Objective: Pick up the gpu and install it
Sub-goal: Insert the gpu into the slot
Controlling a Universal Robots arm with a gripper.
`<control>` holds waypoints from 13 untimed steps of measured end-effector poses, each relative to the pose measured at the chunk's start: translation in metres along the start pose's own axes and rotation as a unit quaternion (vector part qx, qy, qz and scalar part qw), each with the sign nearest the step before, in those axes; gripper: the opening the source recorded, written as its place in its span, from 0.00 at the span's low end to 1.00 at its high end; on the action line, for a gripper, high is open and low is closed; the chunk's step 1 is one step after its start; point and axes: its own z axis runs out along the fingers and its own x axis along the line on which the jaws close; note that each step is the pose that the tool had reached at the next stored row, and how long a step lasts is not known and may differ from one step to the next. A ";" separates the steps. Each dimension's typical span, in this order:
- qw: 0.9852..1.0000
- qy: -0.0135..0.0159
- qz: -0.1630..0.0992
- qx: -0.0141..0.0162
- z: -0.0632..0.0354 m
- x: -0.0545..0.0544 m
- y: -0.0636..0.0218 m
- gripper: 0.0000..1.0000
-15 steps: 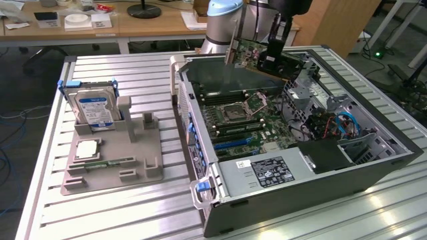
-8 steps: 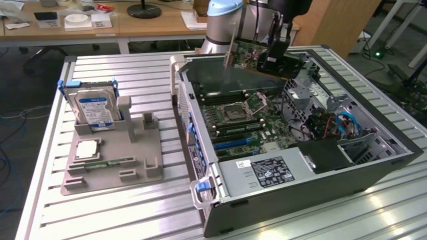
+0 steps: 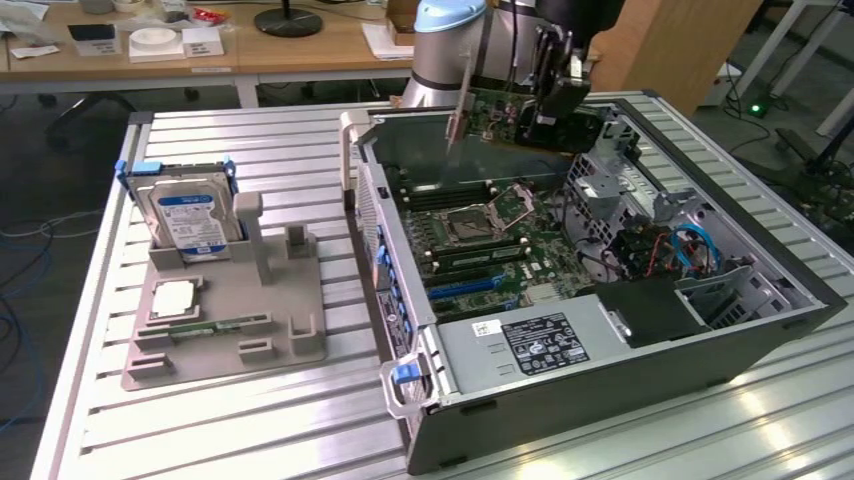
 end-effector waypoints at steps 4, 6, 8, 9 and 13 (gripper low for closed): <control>0.999 0.000 -0.037 -0.001 0.0006 0.000 0.0000 0.28; 0.998 0.000 -0.055 -0.001 0.0008 0.000 0.0000 0.28; 0.997 0.000 -0.073 -0.001 0.0012 0.000 0.0000 0.28; 0.997 0.000 -0.082 -0.001 0.0013 0.000 0.0000 0.28; 0.993 0.000 -0.119 -0.002 0.0022 0.000 0.0000 0.28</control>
